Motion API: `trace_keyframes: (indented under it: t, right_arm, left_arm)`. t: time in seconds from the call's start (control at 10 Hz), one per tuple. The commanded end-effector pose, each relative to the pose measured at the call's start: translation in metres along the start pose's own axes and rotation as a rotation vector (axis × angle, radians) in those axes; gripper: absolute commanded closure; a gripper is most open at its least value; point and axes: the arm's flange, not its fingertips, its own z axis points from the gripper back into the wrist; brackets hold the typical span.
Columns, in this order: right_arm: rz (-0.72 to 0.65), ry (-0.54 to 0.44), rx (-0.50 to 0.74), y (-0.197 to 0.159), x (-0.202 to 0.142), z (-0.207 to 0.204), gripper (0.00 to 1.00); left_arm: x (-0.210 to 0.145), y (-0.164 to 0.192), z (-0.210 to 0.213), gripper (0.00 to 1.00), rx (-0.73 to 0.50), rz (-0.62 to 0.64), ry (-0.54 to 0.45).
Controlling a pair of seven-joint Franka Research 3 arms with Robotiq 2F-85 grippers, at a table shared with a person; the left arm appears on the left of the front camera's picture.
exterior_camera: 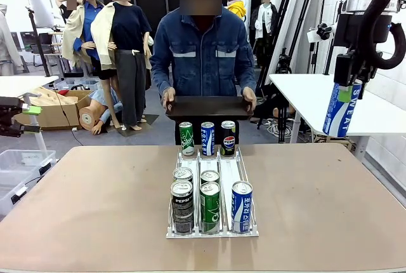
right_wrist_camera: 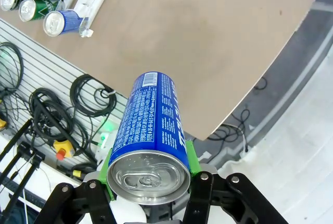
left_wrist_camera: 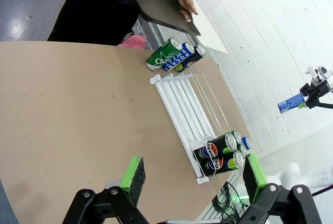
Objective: Retrieve and hand over the desired beverage to the person.
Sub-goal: Place the picked can on the Handle tray extended by the person.
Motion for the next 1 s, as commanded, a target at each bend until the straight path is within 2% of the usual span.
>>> trace_keyframes:
  t: [0.0,0.9]
  right_arm:
    - [-0.004,-0.007,-0.003,0.0012,-0.0002,0.0035,1.0]
    - [-0.004,-0.007,-0.003,0.0012,-0.0002,0.0035,1.0]
  left_arm:
    - [0.0003,-0.0008,0.0014,0.0,0.005,0.0,0.004]
    - [0.0003,-0.0008,0.0014,0.0,0.005,0.0,0.004]
